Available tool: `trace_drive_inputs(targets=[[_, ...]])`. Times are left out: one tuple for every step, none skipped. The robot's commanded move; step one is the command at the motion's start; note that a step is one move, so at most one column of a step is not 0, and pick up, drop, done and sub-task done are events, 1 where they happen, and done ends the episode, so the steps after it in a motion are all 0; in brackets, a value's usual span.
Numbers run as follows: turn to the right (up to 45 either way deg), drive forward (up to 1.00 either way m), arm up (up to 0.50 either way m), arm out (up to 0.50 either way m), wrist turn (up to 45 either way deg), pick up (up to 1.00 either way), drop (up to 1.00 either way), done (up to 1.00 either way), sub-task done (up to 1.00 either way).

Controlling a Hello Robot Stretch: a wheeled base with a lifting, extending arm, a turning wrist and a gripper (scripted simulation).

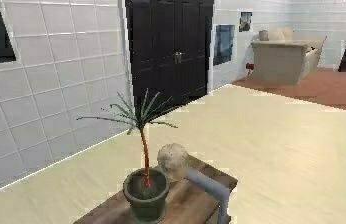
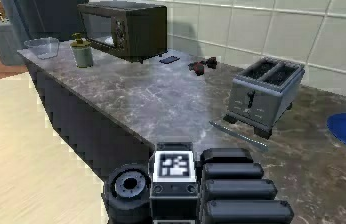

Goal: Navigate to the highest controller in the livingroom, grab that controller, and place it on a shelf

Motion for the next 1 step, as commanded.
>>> trace_drive_inputs(targets=[[33.0, 0.00, 0.00, 0.00, 0.0, 0.00, 0.00, 0.00, 0.00]])
